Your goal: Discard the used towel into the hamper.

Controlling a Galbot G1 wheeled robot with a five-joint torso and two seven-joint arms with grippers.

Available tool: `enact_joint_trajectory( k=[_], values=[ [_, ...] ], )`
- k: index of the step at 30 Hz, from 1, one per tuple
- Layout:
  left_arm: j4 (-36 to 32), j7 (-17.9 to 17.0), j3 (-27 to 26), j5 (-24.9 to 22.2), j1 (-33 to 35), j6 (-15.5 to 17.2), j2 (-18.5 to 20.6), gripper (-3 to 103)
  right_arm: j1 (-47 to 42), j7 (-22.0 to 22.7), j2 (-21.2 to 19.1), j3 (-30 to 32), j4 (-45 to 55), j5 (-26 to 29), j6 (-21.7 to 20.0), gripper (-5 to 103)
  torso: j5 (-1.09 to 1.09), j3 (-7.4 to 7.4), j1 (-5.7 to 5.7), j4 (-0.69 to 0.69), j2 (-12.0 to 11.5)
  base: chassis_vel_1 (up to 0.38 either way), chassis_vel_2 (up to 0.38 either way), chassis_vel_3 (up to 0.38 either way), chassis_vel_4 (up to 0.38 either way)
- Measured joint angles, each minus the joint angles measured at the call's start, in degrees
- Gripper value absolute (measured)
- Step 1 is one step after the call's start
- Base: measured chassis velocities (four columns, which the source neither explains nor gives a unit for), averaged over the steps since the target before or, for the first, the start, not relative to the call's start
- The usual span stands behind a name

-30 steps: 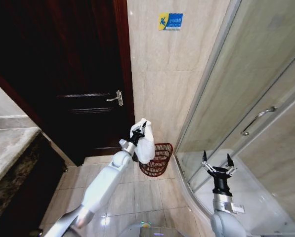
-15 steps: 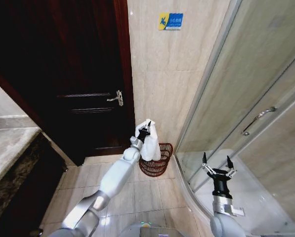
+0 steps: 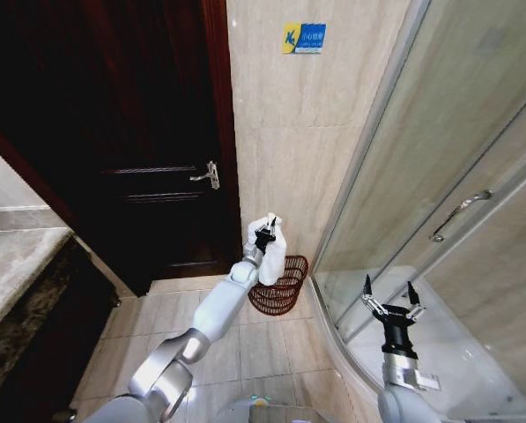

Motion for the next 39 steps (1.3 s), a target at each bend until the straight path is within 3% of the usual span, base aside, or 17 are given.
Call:
enact_joint_trajectory(
  k=[13,20,28,39],
  values=[
    [8.71,1.14,1.26,-4.05,-3.28,-0.19,-3.21,3,0.11,-0.39,-0.01,-0.08,-0.24,0.25,0.19,100,0.0,0.0,0.0,0.0,0.0,0.0,0.0,0.0,0.0],
    [9.31,0.75,3.14,-8.25,-3.04,3.65,-3.8,3,0.26,-0.38,0.06,-0.45,-0.14,0.16,0.27,100,0.0,0.0,0.0,0.0,0.01,0.0,0.0,0.0,0.0],
    [8.13,0.55,3.93,-7.87,-0.43,4.43,-3.03,3,0.44,-0.19,0.12,-0.11,-0.13,1.0,2.47,100,-0.01,0.0,0.0,0.0,0.01,0.0,0.0,0.0,0.0],
    [7.28,0.41,3.12,-6.41,1.03,4.16,-2.34,3,-0.26,-6.1,0.45,-0.47,1.22,3.67,3.87,100,-0.01,0.0,-0.01,0.0,0.01,0.0,0.0,0.0,0.0]
  ],
)
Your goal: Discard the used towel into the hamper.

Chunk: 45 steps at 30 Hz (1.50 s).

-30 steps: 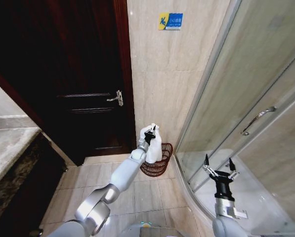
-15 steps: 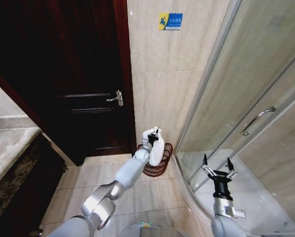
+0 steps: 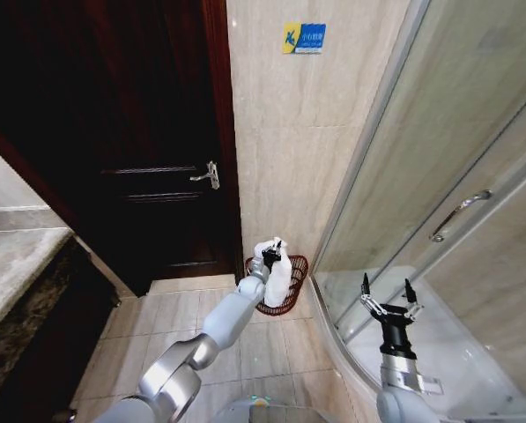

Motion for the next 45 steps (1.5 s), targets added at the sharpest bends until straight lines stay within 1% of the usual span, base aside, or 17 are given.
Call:
enact_joint_trajectory(
  k=[1,2,4,5,6,8,9,18,23,25,26,29,30,33,35,38,45],
  values=[
    [-0.11,-0.03,-0.04,0.04,0.06,-0.01,0.12,3,0.0,-0.95,-0.02,0.01,0.19,0.29,0.36,100,0.0,0.0,-0.01,0.0,0.0,0.0,0.0,0.0,0.0],
    [-0.11,-0.03,-0.04,0.04,0.06,-0.01,0.12,3,0.0,-0.95,-0.02,0.01,0.19,0.29,0.36,100,0.0,0.0,-0.01,0.0,0.0,0.0,0.0,0.0,0.0],
    [-0.27,-0.05,-0.08,0.07,0.13,-0.05,0.33,3,-0.09,-5.11,-0.07,0.01,0.22,1.91,1.71,100,0.0,0.0,-0.01,0.0,0.0,-0.037,0.042,0.036,-0.056],
    [-0.32,-0.07,-0.12,0.09,0.18,-0.06,0.42,3,-0.36,-8.74,-0.08,0.0,0.24,3.63,2.37,100,0.0,0.0,-0.01,0.0,0.0,-0.069,0.051,0.095,-0.076],
    [-0.32,-0.07,-0.12,0.09,0.18,-0.06,0.42,3,-0.36,-8.74,-0.08,0.0,0.24,3.63,2.37,100,0.0,0.0,-0.01,0.0,0.0,-0.069,0.051,0.095,-0.076],
    [-0.41,-0.09,-0.2,0.18,0.36,-0.1,0.63,3,-1.39,-13.99,0.1,-0.66,0.7,5.93,2.8,100,0.0,0.0,0.0,0.0,0.0,-0.105,0.127,0.103,-0.121],
    [-0.42,-0.09,-0.22,0.25,0.45,-0.12,0.7,3,-1.7,-14.91,0.34,-0.91,0.87,6.19,2.79,100,0.01,0.0,0.01,0.0,0.0,-0.131,0.14,0.133,-0.124],
    [-0.55,-0.1,-0.2,0.76,0.66,-0.18,1.23,3,-5.12,-16.13,1.34,-1.94,2.85,6.15,0.65,100,-0.01,0.01,0.06,0.0,-0.03,-0.11,0.126,0.109,-0.109],
    [-0.4,0.05,1.09,0.29,0.47,0.21,1.82,3,-6.37,-16.84,2.25,-2.76,3.78,5.96,-0.37,100,0.0,0.01,0.02,0.0,-0.02,0.0,0.0,0.0,0.0],
    [-0.19,-0.01,2.43,-1.36,0.07,2.15,2.15,3,-6.39,-16.79,2.55,-2.96,3.79,5.57,-0.7,100,0.0,0.0,-0.02,-0.01,-0.01,0.0,0.0,0.0,0.0],
    [-0.19,-0.01,2.43,-1.36,0.07,2.15,2.15,3,-6.39,-16.79,2.55,-2.96,3.79,5.57,-0.7,100,0.0,0.0,-0.02,-0.01,-0.01,0.0,0.0,0.0,0.0],
    [0.26,-0.6,5.01,-4.01,-0.52,5.95,2.73,3,-6.53,-16.77,2.67,-3.11,3.79,5.37,-1.03,100,0.0,0.0,-0.02,0.0,-0.01,0.0,0.0,0.0,0.0],
    [0.26,-0.6,5.01,-4.01,-0.52,5.95,2.73,3,-6.53,-16.77,2.67,-3.11,3.79,5.37,-1.03,100,0.0,0.0,-0.02,0.0,-0.01,0.0,0.0,0.0,0.0],
    [0.51,-1.06,5.76,-4.81,-0.78,7.56,2.61,3,-6.45,-16.24,2.59,-3.11,3.53,5.45,-0.99,100,0.0,0.0,0.01,0.0,-0.01,0.0,0.0,0.0,0.0],
    [0.7,-1.0,5.78,-4.78,-0.93,7.31,2.49,3,-6.24,-16.11,2.51,-3.1,3.39,5.5,-0.8,100,0.0,0.01,0.02,0.0,-0.01,0.0,0.0,0.0,0.0],
    [0.76,-0.56,5.16,-2.91,-1.81,5.42,2.17,3,-5.55,-16.11,2.18,-3.17,3.22,5.65,-0.69,100,0.0,0.0,0.02,0.0,-0.01,0.0,0.0,0.0,0.0],
    [0.18,-0.73,6.43,-2.38,-2.86,5.37,2.35,3,-4.61,-16.88,2.25,-3.75,2.83,5.3,-1.28,100,0.01,0.0,0.02,0.0,-0.01,0.0,0.0,0.0,0.0]
  ],
)
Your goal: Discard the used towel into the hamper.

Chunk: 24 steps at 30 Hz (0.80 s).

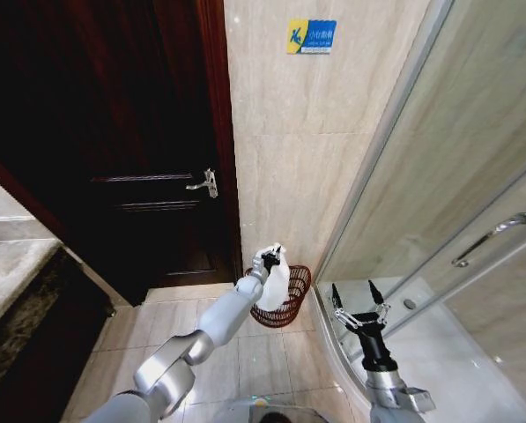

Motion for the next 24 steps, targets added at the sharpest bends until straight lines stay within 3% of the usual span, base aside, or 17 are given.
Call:
enact_joint_trajectory(
  k=[16,20,21,24],
  values=[
    [1.09,0.43,0.72,0.1,0.23,-0.36,0.11,3,-0.16,-1.21,0.28,0.05,-0.94,-0.16,0.65,100,0.01,0.0,-0.01,0.0,0.01,-0.063,0.06,0.073,-0.071],
    [1.4,1.88,2.45,0.04,0.18,-0.41,0.87,3,-0.19,-2.37,0.51,-0.44,-1.35,-0.02,1.97,100,0.05,0.02,0.04,0.01,0.0,-0.181,0.187,0.191,-0.176],
    [1.86,2.67,3.77,0.0,0.2,-0.3,1.09,3,-0.39,-2.95,0.68,-0.56,-1.4,-0.02,2.25,100,-0.04,0.03,0.05,-0.02,0.0,-0.097,0.14,0.121,-0.178],
    [3.23,3.68,6.3,-0.84,-0.32,-0.08,1.81,3,-0.71,-3.79,1.01,-0.72,-1.56,-0.05,2.7,100,-0.04,0.0,0.03,-0.03,0.0,-0.097,0.11,0.053,-0.104]
  ],
)
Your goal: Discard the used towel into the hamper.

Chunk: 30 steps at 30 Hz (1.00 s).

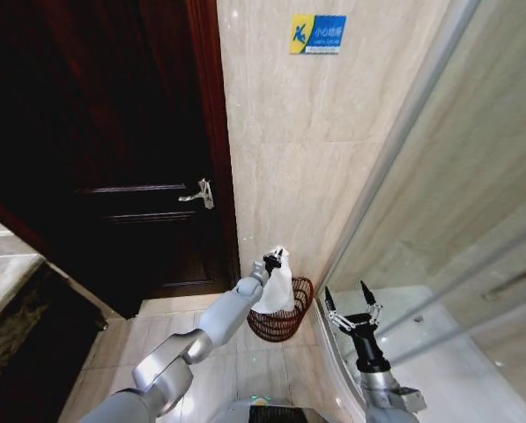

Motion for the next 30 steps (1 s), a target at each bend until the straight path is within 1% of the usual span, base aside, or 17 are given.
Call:
enact_joint_trajectory(
  k=[1,2,3,4,7,8,9,10,12,13,16,18,19,21,23,26,30],
  values=[
    [1.13,0.61,1.5,-0.62,-0.36,0.29,0.37,3,-0.21,-0.58,0.17,-0.03,-0.14,-0.02,0.24,100,0.1,0.0,0.0,0.05,0.0,-0.056,-0.024,0.015,-0.012],
    [2.06,1.53,2.72,-0.96,-0.54,0.55,0.33,3,-0.37,-1.08,0.36,-0.07,-0.27,-0.04,0.44,100,0.08,0.01,0.0,0.05,-0.01,0.0,0.0,0.0,0.0],
    [2.96,2.38,3.66,-1.13,-0.8,0.73,0.16,3,-0.52,-1.4,0.53,-0.07,-0.35,-0.04,0.64,100,-0.01,0.01,-0.01,0.03,-0.01,0.0,0.0,0.0,0.0],
    [2.96,2.38,3.66,-1.13,-0.8,0.73,0.16,3,-0.52,-1.4,0.53,-0.07,-0.35,-0.04,0.64,100,-0.01,0.01,-0.01,0.03,-0.01,0.0,0.0,0.0,0.0],
    [4.36,4.29,5.05,-1.28,-1.42,0.93,-0.16,3,-0.71,-1.74,0.87,-0.07,-0.53,-0.03,0.99,100,0.07,-0.02,-0.06,0.03,0.01,0.023,-0.022,-0.011,0.036],
    [4.59,6.11,5.91,-1.2,-1.46,1.46,-0.21,3,-0.74,-1.82,1.07,0.07,-0.65,0.06,1.27,100,0.03,-0.01,-0.07,0.02,0.01,0.0,0.0,0.0,0.0],
    [4.59,6.11,5.91,-1.2,-1.46,1.46,-0.21,3,-0.74,-1.82,1.07,0.07,-0.65,0.06,1.27,100,0.03,-0.01,-0.07,0.02,0.01,0.0,0.0,0.0,0.0],
    [4.59,7.03,6.34,-1.02,-1.44,1.9,-0.21,3,-0.75,-1.83,1.1,0.23,-0.73,0.27,1.47,100,0.01,-0.01,-0.07,0.02,0.01,0.0,0.0,0.0,0.0],
    [5.09,7.72,6.88,-0.03,-1.18,2.83,-0.66,3,-0.89,-1.83,1.1,0.46,-0.99,0.57,1.79,100,0.07,-0.02,-0.07,0.03,0.01,0.0,0.0,0.0,0.0],
    [5.45,7.89,7.06,0.78,-0.97,3.36,-1.01,3,-0.98,-1.83,1.11,0.54,-1.15,0.72,1.92,100,0.03,-0.01,-0.05,0.03,0.0,0.0,0.0,0.0,0.0],
    [7.01,7.8,7.51,2.53,-0.8,3.79,-1.89,3,-1.04,-1.85,1.12,0.66,-1.46,0.9,2.09,100,0.04,0.0,-0.03,0.03,0.0,0.0,0.0,0.0,0.0],
    [9.5,6.52,7.95,4.48,-0.87,3.84,-3.29,3,-1.02,-1.85,1.12,0.71,-1.64,1.03,2.16,100,0.04,0.0,-0.03,0.03,0.0,0.0,0.0,0.0,0.0],
    [9.5,6.52,7.95,4.48,-0.87,3.84,-3.29,3,-1.02,-1.85,1.12,0.71,-1.64,1.03,2.16,100,0.04,0.0,-0.03,0.03,0.0,0.0,0.0,0.0,0.0],
    [12.81,4.92,8.04,6.13,-1.4,3.82,-5.11,3,-0.86,-1.84,1.15,0.71,-1.77,1.12,2.18,100,0.05,-0.01,-0.03,0.03,0.0,0.0,0.0,0.0,0.0],
    [15.36,4.26,8.04,7.33,-1.9,3.8,-6.3,3,-0.78,-1.83,1.16,0.68,-1.87,1.19,2.19,100,0.04,-0.01,-0.04,0.02,0.01,0.0,0.0,0.0,0.0],
    [17.33,3.59,8.39,8.31,-2.35,3.92,-7.1,3,-0.6,-1.8,1.16,0.68,-2.23,1.29,2.31,100,0.04,0.0,-0.03,0.02,0.0,0.0,0.0,0.0,0.0],
    [19.36,2.16,8.93,9.95,-2.73,5.31,-7.36,3,-0.36,-1.8,1.16,0.69,-2.84,1.56,2.64,100,0.04,0.0,-0.04,0.03,0.0,0.0,0.0,0.0,0.0]
  ],
)
